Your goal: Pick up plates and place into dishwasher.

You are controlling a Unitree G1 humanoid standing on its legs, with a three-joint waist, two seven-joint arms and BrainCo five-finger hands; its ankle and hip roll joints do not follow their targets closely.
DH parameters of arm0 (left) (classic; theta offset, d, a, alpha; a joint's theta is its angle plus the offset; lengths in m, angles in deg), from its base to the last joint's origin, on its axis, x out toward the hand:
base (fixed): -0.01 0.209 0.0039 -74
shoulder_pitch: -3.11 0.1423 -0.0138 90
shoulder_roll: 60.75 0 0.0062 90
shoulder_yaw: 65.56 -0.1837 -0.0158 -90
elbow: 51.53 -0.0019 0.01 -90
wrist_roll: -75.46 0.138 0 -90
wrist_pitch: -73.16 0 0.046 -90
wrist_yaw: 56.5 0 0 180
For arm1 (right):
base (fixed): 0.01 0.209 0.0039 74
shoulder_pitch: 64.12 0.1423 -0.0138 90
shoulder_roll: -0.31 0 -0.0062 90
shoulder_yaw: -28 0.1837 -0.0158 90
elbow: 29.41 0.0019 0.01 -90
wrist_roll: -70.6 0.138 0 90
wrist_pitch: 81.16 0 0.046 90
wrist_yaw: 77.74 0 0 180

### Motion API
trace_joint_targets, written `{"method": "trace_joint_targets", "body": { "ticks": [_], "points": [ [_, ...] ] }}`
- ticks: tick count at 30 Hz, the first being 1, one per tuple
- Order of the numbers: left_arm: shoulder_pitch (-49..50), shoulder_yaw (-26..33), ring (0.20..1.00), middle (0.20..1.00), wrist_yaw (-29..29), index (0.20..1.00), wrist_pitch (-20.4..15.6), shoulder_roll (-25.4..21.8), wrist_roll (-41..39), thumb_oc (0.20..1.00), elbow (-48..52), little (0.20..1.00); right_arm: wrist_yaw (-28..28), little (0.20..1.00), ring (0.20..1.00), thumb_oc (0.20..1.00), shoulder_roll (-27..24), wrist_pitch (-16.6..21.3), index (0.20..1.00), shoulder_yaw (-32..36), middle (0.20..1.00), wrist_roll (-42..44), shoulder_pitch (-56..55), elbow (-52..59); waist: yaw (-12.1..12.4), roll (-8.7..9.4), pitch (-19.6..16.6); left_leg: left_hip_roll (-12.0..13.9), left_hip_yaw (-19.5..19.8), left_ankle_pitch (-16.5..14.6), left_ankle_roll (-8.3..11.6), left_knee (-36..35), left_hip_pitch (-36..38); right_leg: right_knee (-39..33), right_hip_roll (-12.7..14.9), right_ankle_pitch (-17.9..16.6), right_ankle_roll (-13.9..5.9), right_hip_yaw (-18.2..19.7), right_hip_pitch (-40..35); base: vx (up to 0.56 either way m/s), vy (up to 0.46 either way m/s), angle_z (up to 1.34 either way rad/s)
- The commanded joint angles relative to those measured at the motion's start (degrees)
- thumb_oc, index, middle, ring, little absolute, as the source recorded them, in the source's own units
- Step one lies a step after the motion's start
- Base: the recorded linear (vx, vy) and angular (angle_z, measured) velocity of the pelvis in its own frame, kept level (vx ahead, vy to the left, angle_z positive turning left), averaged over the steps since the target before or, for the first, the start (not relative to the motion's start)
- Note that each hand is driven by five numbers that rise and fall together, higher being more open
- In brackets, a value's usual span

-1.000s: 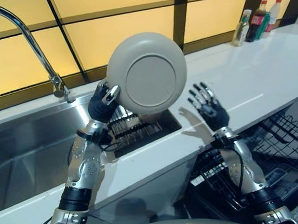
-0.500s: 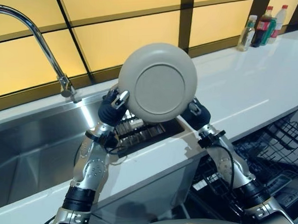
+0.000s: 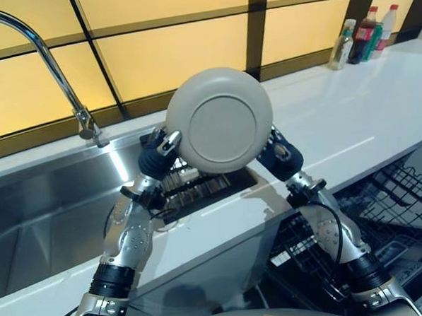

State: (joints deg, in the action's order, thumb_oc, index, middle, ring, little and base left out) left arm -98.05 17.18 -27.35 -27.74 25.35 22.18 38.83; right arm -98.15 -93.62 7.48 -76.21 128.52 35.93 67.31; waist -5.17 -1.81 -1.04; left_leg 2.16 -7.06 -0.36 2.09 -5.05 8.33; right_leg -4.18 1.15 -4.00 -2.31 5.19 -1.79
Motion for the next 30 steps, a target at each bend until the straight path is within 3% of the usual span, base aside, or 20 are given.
{"method": "trace_joint_targets", "body": {
  "ticks": [1, 6, 7, 8, 9, 10, 11, 19, 30],
  "points": [
    [-2.50, -0.36, 0.200, 0.200, 0.81, 0.200, -2.46, -0.48, -0.54, 0.200, -3.35, 0.200, -3.14, 1.000, 1.000, 1.000, 1.82, -1.30, 1.000, -1.46, 1.000, -1.49, 4.50, 6.20, 0.39, 2.21, -1.33, -2.47, 2.69, 0.30, -3.37, 0.05, -4.99, 4.46, 2.60, 2.36, -3.56, -2.82, 1.72, 0.00, 0.000, 0.00],
    [-3.20, -1.78, 0.200, 0.200, 0.27, 0.200, -2.60, -0.96, 0.65, 0.200, -3.05, 0.200, -1.87, 1.000, 1.000, 1.000, 2.27, -1.69, 1.000, -3.84, 1.000, -1.18, 6.78, 5.88, 0.89, 2.27, -1.32, -2.40, 3.16, 0.39, -3.22, 0.05, -5.12, 3.87, 2.54, 2.26, -3.40, -3.31, 1.27, 0.00, 0.000, 0.00],
    [-3.30, -2.02, 0.200, 0.200, 0.17, 0.200, -2.57, -1.07, 0.75, 0.200, -3.20, 0.200, -1.83, 0.887, 0.887, 0.887, 2.23, -1.39, 0.887, -3.98, 0.887, -1.34, 7.23, 5.93, 0.96, 2.25, -1.33, -2.34, 3.19, 0.44, -3.16, 0.05, -5.16, 3.85, 2.57, 2.26, -3.40, -3.40, 1.24, 0.00, 0.000, 0.00],
    [-3.34, -2.09, 0.200, 0.200, 0.17, 0.200, -2.36, -1.11, 0.82, 0.200, -3.39, 0.200, -1.66, 0.677, 0.677, 0.677, 2.21, -1.03, 0.677, -4.08, 0.677, -1.17, 7.60, 6.21, 1.03, 2.22, -1.28, -2.29, 3.22, 0.50, -3.12, 0.05, -5.12, 3.85, 2.59, 2.25, -3.39, -3.50, 1.16, 0.00, 0.000, 0.00],
    [-3.35, -2.15, 0.200, 0.200, 0.01, 0.200, -2.18, -1.17, 0.93, 0.200, -3.29, 0.200, -1.38, 0.529, 0.529, 0.529, 2.21, -0.87, 0.529, -4.10, 0.529, -1.05, 7.77, 6.40, 1.09, 2.22, -1.28, -2.27, 3.27, 0.50, -3.09, 0.05, -5.11, 3.86, 2.60, 2.27, -3.40, -3.54, 1.13, 0.00, 0.000, 0.00],
    [-3.36, -2.29, 0.200, 0.200, -0.16, 0.200, -1.95, -1.18, 1.28, 0.200, -3.45, 0.200, -0.71, 0.313, 0.313, 0.313, 2.21, -0.60, 0.313, -4.08, 0.313, -0.74, 8.24, 6.62, 1.16, 2.22, -1.29, -2.24, 3.30, 0.52, -3.06, 0.05, -5.11, 3.90, 2.64, 2.31, -3.40, -3.62, 1.09, 0.00, 0.000, 0.00],
    [-3.39, -2.41, 0.200, 0.200, -0.26, 0.200, -1.47, -1.13, 1.47, 0.200, -3.71, 0.200, 0.03, 0.200, 0.200, 0.200, 2.23, -0.38, 0.200, -3.87, 0.200, -0.42, 8.71, 6.74, 1.22, 2.21, -1.33, -2.23, 3.32, 0.53, -3.04, 0.05, -5.08, 3.88, 2.65, 2.29, -3.39, -3.71, 1.05, 0.00, 0.000, 0.00],
    [-2.68, -3.97, 0.200, 0.200, 1.15, 0.200, -0.07, 0.15, 1.74, 0.200, -6.99, 0.200, 5.63, 0.200, 0.200, 0.200, 2.50, 2.53, 0.200, -2.65, 0.200, 0.44, 13.18, 6.83, 1.51, 2.13, -1.49, -2.30, 3.29, 0.41, -3.08, 0.05, -4.95, 3.78, 2.57, 2.16, -3.25, -3.68, 1.03, 0.00, 0.000, 0.00],
    [-1.70, -4.73, 0.200, 0.200, 2.30, 0.200, 0.49, 1.41, 1.31, 0.200, -8.53, 0.200, 3.82, 0.200, 0.200, 0.200, 3.50, 3.16, 0.200, -2.16, 0.200, 2.36, 11.91, 7.47, 1.16, 2.02, -1.54, -2.25, 2.77, 0.17, -3.22, 0.05, -4.67, 3.83, 2.48, 2.22, -3.32, -3.14, 1.04, 0.00, 0.000, 0.00]
  ]
}}
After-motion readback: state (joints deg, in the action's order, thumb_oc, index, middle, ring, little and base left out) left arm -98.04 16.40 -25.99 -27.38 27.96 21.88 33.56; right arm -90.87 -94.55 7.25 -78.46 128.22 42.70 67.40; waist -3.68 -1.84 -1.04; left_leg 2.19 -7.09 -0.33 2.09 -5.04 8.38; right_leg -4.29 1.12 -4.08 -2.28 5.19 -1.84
